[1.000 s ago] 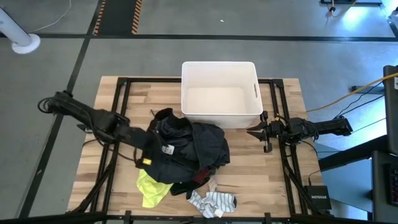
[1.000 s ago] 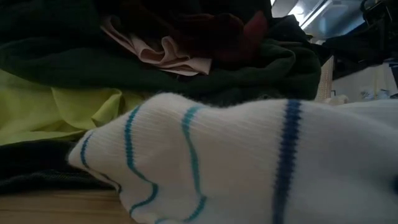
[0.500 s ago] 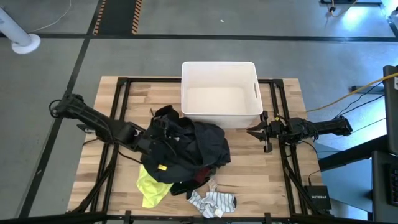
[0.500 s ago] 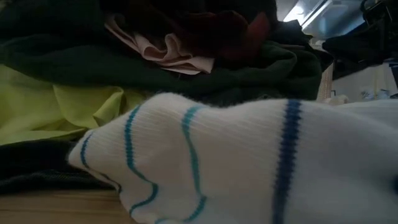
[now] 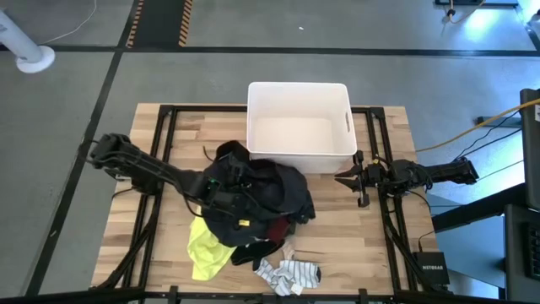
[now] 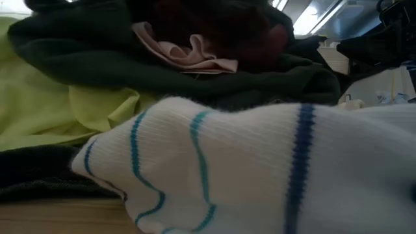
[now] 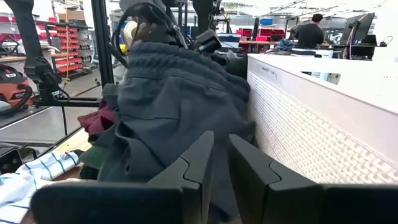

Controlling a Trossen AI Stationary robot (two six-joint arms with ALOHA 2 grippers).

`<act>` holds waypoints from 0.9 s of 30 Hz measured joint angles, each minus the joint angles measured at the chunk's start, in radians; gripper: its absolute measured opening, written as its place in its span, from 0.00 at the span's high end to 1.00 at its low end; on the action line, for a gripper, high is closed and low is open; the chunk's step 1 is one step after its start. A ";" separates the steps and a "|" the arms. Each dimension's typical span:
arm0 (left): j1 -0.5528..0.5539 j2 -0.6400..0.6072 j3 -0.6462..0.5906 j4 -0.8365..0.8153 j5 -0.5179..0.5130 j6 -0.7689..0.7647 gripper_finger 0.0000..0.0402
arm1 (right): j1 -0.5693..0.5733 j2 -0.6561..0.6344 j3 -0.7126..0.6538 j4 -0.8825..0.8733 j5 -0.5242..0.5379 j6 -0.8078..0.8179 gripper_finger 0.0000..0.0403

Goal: Sort clothes
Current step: Put the black shorts into the white laundry organizer

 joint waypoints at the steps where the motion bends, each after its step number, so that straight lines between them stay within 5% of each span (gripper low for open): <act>1: 0.006 0.007 0.000 0.001 0.000 -0.003 0.73 | 0.000 0.000 0.000 0.000 0.000 0.000 0.84; 7: 0.017 0.015 -0.001 0.057 -0.041 0.022 0.97 | 0.000 0.000 0.000 0.000 0.000 0.000 0.84; 13: -0.027 -0.024 0.071 0.161 -0.160 0.071 0.99 | 0.000 0.000 0.000 0.000 0.000 0.000 0.84; 19: -0.061 -0.059 0.171 0.255 -0.154 0.198 0.99 | 0.000 0.000 0.000 0.000 0.000 0.000 0.84; 27: -0.033 -0.160 0.205 0.641 -0.087 0.509 1.00 | 0.000 0.000 0.000 0.000 0.000 0.000 0.84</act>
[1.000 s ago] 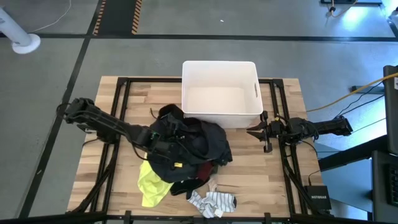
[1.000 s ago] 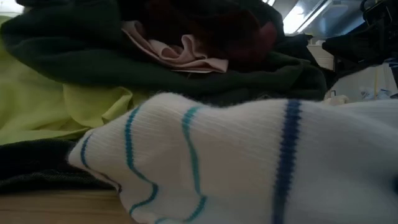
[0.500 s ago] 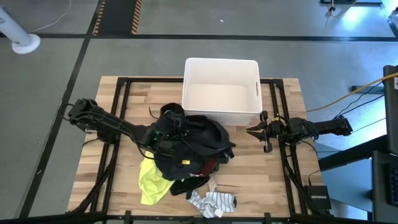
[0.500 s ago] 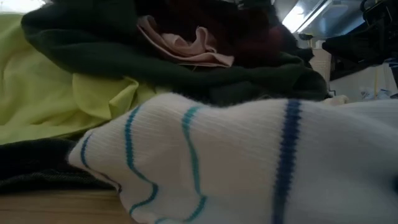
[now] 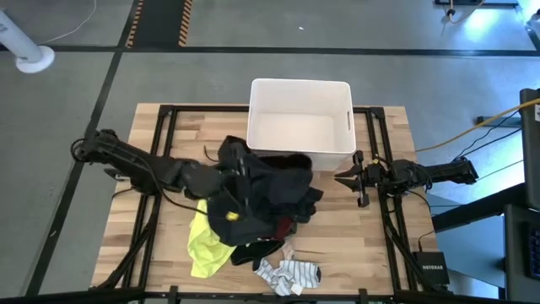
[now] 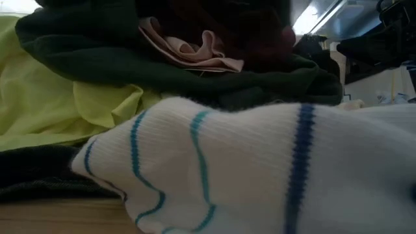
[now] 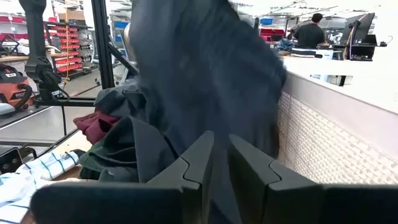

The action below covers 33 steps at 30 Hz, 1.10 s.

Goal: Sort clothes
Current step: Put the black shorts into the white laundry organizer

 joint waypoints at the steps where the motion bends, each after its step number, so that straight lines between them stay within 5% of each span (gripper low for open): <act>1: 0.010 -0.015 0.000 0.060 0.005 0.040 1.00 | 0.000 0.000 0.000 0.000 0.000 0.000 0.84; 6: 0.075 -0.081 0.002 0.296 0.111 0.199 1.00 | 0.000 0.000 0.000 0.000 0.000 0.000 0.84; 13: 0.184 -0.133 0.002 0.492 0.297 0.161 0.99 | 0.000 0.000 0.000 0.000 0.000 0.000 0.84; 21: 0.191 -0.141 0.001 0.216 0.296 0.085 0.99 | 0.000 0.000 0.000 0.000 0.000 0.000 0.84; 33: 0.161 -0.200 0.001 -0.218 0.119 -0.168 0.94 | 0.000 0.000 0.000 0.000 0.001 0.000 0.84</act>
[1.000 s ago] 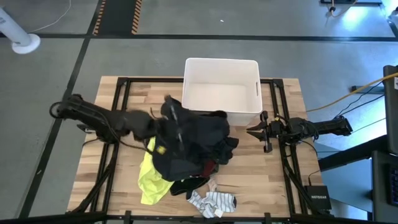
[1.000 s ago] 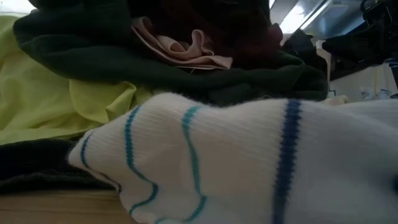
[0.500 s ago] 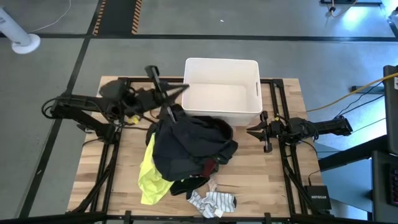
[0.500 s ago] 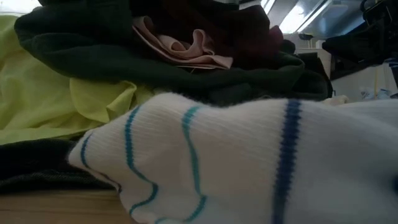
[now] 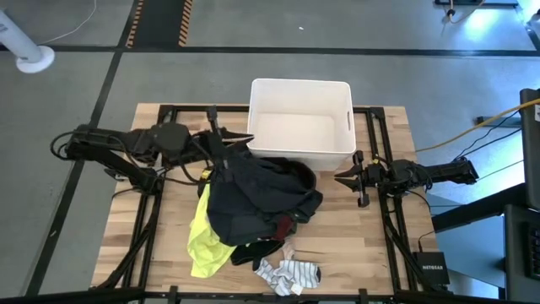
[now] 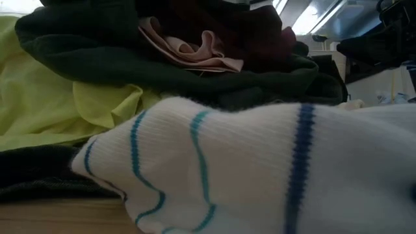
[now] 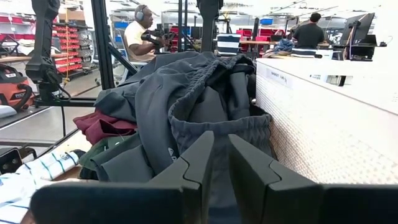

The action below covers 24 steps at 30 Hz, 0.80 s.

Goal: Sort clothes
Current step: Put the black shorts into the white laundry organizer

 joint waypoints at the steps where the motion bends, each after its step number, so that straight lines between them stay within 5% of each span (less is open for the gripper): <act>1: 0.000 -0.006 0.000 -0.027 -0.001 -0.035 0.91 | 0.000 0.000 0.000 0.000 0.000 0.000 0.84; 11: 0.010 -0.027 0.000 -0.185 -0.003 -0.236 0.62 | 0.000 0.000 0.000 0.000 0.000 0.000 0.84; 24: 0.010 -0.028 0.000 -0.202 -0.003 -0.295 0.62 | 0.000 0.000 0.000 0.000 0.000 0.000 0.84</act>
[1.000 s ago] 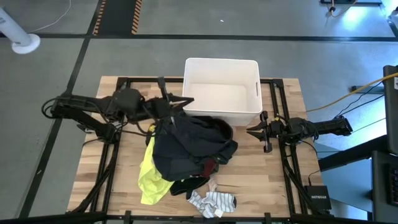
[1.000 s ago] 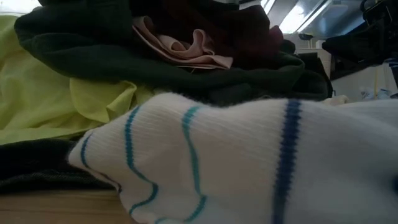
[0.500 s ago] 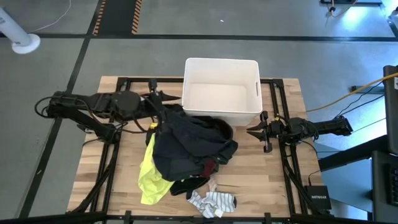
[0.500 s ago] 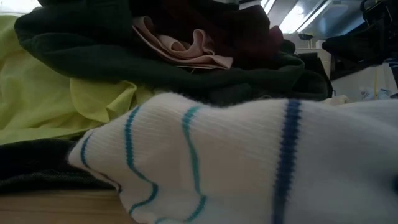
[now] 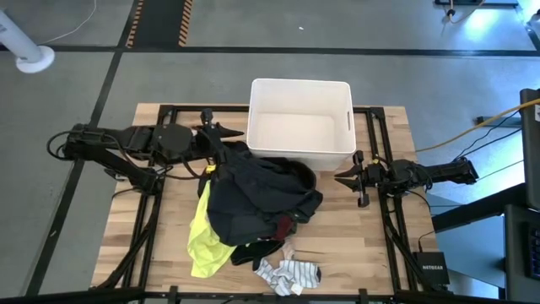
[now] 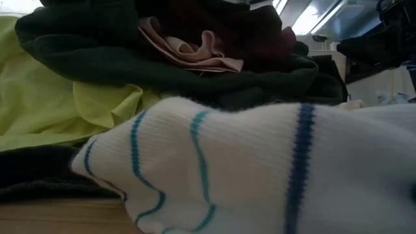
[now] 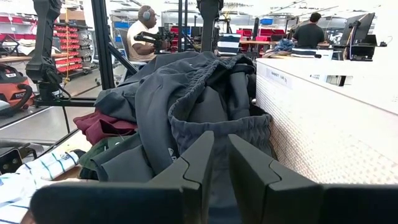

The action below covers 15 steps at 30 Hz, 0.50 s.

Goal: Sort clothes
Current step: Put the black shorts into the white laundry organizer

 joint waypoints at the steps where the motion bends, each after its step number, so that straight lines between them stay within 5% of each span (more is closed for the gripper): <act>1: 0.000 0.000 0.000 -0.005 0.000 -0.004 0.62 | 0.000 0.000 0.000 0.000 0.000 0.000 0.84; 7: -0.013 0.000 0.000 -0.066 0.000 -0.031 0.62 | 0.000 0.000 0.000 0.000 0.000 0.000 0.84; 15: -0.094 -0.002 -0.001 -0.440 0.097 -0.265 0.63 | 0.000 0.000 0.000 0.000 0.000 0.000 0.84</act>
